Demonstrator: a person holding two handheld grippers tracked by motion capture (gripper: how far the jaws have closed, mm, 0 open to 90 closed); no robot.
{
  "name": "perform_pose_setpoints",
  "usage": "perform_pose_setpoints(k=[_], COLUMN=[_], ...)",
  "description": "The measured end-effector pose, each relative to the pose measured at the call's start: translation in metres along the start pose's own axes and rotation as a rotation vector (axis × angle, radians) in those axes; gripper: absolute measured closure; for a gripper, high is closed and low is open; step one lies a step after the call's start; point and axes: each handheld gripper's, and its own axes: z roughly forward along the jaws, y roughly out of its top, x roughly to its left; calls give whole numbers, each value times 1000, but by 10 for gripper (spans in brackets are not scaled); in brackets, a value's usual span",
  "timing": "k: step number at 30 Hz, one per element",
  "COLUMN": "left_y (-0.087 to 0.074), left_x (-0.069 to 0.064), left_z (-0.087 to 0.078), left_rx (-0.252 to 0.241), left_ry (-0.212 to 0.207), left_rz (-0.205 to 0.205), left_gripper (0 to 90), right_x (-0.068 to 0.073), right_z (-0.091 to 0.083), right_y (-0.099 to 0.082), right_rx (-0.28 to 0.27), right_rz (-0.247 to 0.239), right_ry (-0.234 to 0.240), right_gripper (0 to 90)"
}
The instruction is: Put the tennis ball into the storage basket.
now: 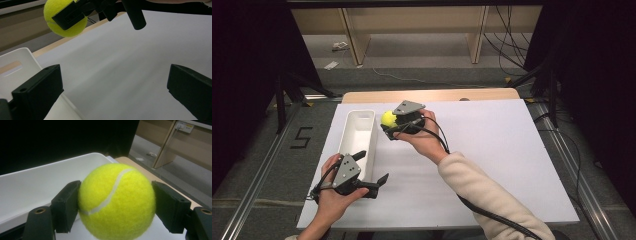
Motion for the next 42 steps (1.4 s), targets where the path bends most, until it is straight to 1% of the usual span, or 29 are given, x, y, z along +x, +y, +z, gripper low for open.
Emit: perform_pose_setpoints(k=[9,42], left_y=[0,0], left_x=[0,0], left_z=[0,-1], left_rx=[0,-1], left_ry=[0,1], left_rz=[-1,1], left_gripper=[0,0], right_x=[2,9], right_z=[4,15], right_y=[3,10], right_rx=[-6,-2], right_rz=[0,-6], right_ry=[1,17], right_gripper=[272,272])
